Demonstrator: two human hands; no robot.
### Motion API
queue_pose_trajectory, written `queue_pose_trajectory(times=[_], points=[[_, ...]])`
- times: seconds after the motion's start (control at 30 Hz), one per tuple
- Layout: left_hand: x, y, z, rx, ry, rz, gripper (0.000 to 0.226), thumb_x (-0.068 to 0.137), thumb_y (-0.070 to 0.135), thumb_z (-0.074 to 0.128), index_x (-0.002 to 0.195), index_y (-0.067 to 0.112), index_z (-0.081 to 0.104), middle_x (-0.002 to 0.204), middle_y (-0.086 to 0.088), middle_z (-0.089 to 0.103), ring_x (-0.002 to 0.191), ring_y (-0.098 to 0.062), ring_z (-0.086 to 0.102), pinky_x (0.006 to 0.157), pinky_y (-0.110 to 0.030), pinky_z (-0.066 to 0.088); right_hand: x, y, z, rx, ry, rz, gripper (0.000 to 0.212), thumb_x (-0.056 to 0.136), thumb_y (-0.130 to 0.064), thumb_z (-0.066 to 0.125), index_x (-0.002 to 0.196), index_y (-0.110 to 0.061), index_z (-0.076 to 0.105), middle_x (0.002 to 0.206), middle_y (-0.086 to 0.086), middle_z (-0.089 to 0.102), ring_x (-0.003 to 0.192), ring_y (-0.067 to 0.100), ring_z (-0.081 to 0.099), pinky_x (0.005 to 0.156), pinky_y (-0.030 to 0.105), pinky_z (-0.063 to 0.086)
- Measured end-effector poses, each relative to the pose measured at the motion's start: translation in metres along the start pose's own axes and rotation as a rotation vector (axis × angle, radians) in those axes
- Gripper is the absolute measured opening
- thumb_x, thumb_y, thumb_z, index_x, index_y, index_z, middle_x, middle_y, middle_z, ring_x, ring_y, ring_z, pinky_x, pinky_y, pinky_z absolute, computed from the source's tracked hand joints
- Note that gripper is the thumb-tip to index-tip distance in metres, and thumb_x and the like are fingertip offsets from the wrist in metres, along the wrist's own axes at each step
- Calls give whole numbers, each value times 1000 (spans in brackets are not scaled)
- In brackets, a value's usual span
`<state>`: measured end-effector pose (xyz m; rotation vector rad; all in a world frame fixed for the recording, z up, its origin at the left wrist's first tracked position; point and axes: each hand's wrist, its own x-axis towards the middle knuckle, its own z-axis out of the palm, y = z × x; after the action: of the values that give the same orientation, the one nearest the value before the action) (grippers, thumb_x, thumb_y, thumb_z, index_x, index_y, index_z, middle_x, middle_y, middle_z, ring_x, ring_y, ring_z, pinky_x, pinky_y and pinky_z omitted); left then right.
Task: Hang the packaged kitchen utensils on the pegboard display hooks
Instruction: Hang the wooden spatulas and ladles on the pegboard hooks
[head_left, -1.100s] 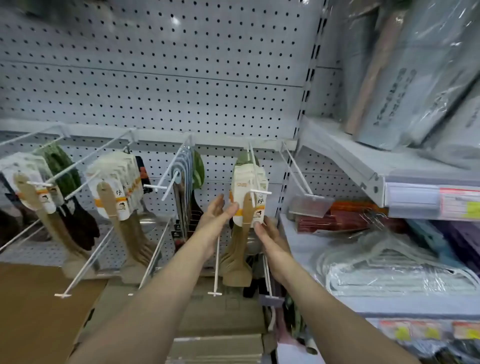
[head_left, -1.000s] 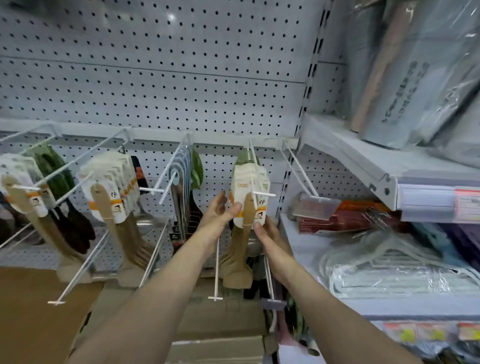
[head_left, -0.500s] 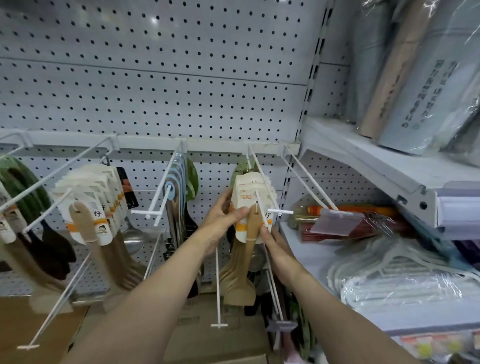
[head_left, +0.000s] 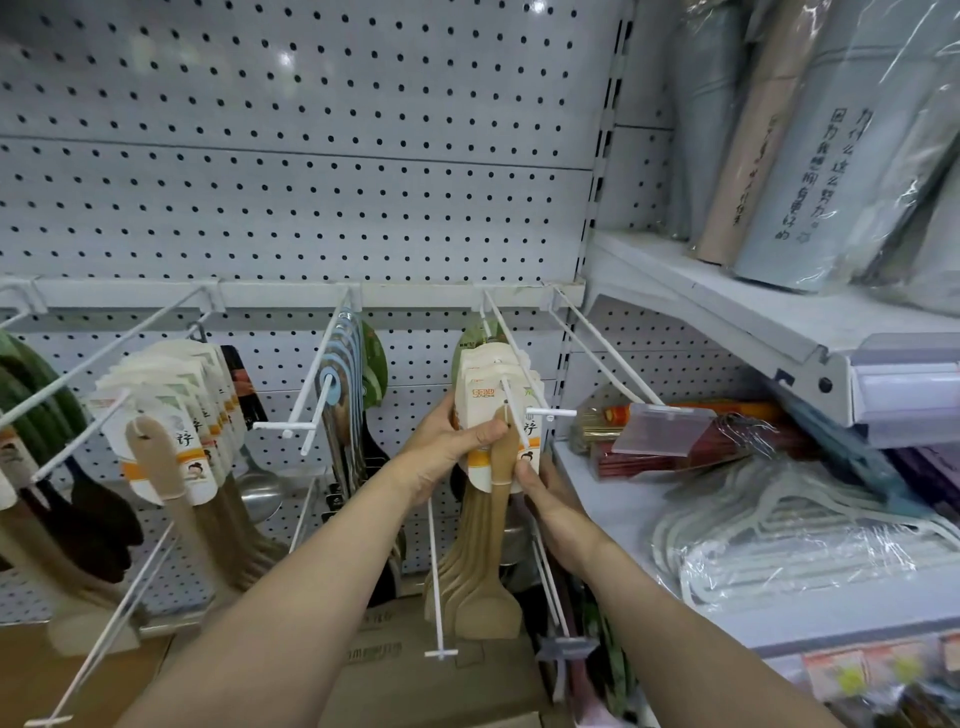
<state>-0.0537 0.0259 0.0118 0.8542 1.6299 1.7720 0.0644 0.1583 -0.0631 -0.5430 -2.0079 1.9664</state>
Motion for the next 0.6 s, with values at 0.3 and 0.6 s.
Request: queue_pose_trajectory(times=[0.3,0.6], points=[[-5,-1,3,-60,17,-31,57,74,30,84,126,20,61,116,1,75,108,-16,71,81,-25,57,-13,12,14,4,-23,111,81,66,-87,68,135,-44,58,131,-8,68,130,21,57,117,55,34],[-6,0,4,-24,22,-9,72,62,47,84,127,24,62,118,4,74,111,-14,69,85,-25,54,-32,-2,16,-137,-78,118,78,79,-82,52,144,-40,43,140,-18,53,136,10,44,114,33,28]])
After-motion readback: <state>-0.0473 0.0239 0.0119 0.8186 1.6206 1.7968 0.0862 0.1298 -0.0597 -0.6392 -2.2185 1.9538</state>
